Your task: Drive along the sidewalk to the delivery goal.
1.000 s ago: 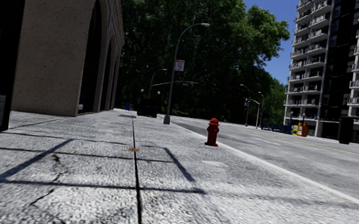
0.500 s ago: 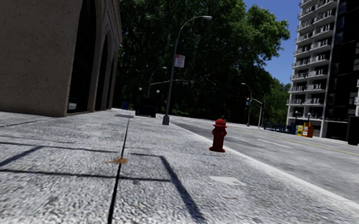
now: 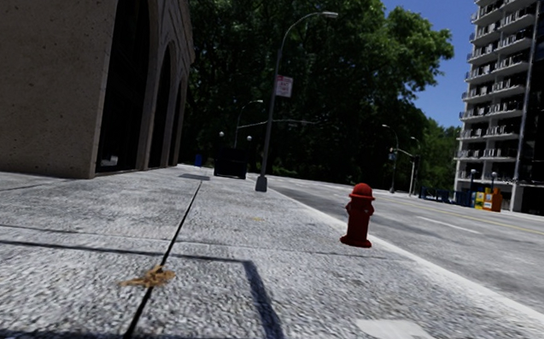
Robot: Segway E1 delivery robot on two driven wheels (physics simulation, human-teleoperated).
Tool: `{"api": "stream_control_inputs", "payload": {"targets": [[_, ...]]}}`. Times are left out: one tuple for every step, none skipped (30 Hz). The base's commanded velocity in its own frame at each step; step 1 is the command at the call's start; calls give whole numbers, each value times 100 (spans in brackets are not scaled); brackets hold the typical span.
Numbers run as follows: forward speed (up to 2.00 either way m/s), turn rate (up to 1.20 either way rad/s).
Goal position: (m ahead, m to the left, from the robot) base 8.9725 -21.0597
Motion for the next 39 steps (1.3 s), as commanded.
{"api": "stream_control_inputs", "payload": {"targets": [[200,37],[200,43],[200,49],[200,49],[200,53],[200,54],[200,56],[200,56],[200,56],[200,56],[200,56],[200,56],[200,56],[200,56],[200,56],[200,56],[200,47],[200,47],[200,2],[200,0],[200,0],[200,0],[200,0],[200,0],[200,0],[200,0],[200,0],[200,0],[200,0],[200,0],[200,0],[200,0],[200,0],[200,0],[200,0],[200,0],[200,0],[200,0],[200,0]]}}
